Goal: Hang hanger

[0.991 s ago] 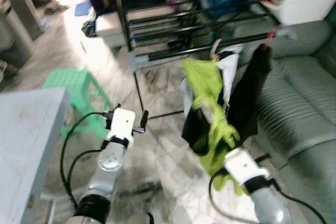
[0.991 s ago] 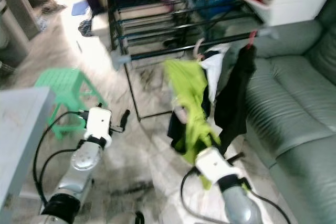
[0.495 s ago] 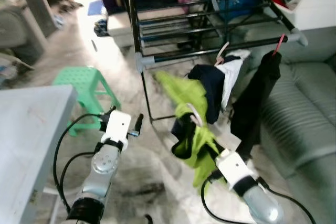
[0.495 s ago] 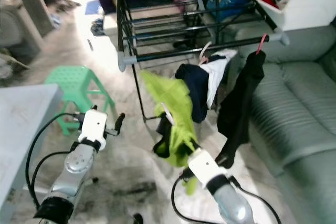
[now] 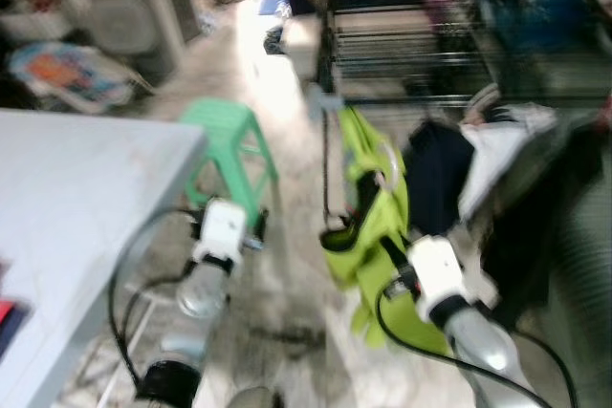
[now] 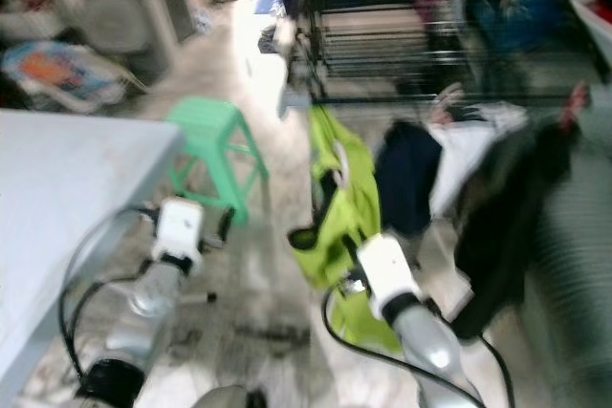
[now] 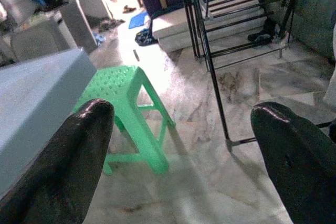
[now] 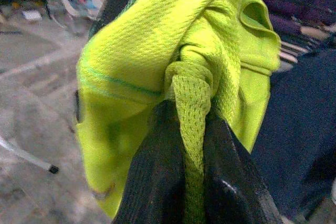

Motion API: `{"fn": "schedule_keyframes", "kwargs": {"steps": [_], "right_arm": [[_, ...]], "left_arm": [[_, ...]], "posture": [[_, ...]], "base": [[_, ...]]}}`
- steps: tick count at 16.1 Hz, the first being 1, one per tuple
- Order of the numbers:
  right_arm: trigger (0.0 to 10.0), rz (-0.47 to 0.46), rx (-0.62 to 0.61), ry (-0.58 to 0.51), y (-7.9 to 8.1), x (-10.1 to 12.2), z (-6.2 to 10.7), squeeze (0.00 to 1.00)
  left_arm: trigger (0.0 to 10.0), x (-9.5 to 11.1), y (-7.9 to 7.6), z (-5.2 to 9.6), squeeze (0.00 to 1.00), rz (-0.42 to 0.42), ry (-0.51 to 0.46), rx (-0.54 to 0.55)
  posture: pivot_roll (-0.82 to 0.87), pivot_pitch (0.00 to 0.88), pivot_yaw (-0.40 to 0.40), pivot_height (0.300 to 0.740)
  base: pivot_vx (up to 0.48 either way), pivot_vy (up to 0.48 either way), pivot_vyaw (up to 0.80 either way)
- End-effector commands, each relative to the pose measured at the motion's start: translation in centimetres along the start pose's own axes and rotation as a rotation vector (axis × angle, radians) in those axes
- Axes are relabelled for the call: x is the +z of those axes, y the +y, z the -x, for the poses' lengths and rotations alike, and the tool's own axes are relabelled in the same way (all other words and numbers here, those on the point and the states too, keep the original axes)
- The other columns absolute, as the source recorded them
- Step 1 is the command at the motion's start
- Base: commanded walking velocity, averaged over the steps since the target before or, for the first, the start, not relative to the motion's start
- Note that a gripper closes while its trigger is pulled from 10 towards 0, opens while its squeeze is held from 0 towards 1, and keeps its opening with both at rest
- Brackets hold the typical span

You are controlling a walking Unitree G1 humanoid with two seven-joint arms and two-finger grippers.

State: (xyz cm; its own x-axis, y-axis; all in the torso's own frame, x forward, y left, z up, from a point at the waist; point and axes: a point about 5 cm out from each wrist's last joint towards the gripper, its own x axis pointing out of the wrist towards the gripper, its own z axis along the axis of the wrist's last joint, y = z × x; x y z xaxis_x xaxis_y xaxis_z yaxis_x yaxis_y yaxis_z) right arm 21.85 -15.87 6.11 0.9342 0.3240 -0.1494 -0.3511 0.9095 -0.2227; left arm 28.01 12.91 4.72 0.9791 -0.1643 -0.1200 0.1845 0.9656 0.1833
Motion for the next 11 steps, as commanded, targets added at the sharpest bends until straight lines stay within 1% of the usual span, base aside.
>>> {"fn": "schedule_keyframes", "kwargs": {"steps": [1,2,4,6,8,10,11], "right_arm": [[10.0,-0.014,-0.021,-0.095,0.3,2.1,-0.9,0.00],[10.0,-0.030,-0.094,-0.051,-0.8,1.7,-1.1,0.00],[10.0,-0.032,-0.146,-0.018,-1.7,1.8,-1.5,0.00],[10.0,0.012,-0.167,-0.002,-2.2,1.9,-2.1,0.00],[10.0,-0.017,-0.202,0.007,-2.6,2.1,-2.4,0.00],[10.0,-0.084,-0.228,0.082,-2.5,1.7,-2.8,0.00],[10.0,-0.093,-0.229,0.103,-2.5,1.5,-2.9,0.00]], "left_arm": [[10.0,-0.2,1.1,0.1,0.00,0.005,0.019,0.018],[10.0,-0.2,1.0,-0.1,0.00,0.016,0.023,-0.002],[10.0,-0.1,0.8,-0.2,0.00,0.024,0.024,-0.026],[10.0,-0.1,0.5,-0.2,0.00,0.031,0.026,-0.050],[10.0,-0.1,0.4,-0.2,0.00,0.037,0.029,-0.054],[10.0,-0.2,0.3,0.0,0.00,0.037,0.033,-0.065],[10.0,-0.2,0.3,0.0,0.00,0.037,0.033,-0.070]], "posture": [[-0.09,0.000,0.065,0.740],[-0.09,0.000,0.066,0.740],[-0.09,0.000,0.068,0.740],[-0.09,0.000,0.064,0.740],[-0.09,0.000,0.061,0.740],[-0.09,0.000,0.058,0.740],[-0.09,0.000,0.058,0.740]], "base": [[0.000,0.000,0.00],[0.000,0.480,0.00],[0.000,0.480,0.00],[0.000,0.480,0.00],[0.000,0.480,0.00],[0.000,0.480,0.00],[0.000,0.480,0.00]]}}
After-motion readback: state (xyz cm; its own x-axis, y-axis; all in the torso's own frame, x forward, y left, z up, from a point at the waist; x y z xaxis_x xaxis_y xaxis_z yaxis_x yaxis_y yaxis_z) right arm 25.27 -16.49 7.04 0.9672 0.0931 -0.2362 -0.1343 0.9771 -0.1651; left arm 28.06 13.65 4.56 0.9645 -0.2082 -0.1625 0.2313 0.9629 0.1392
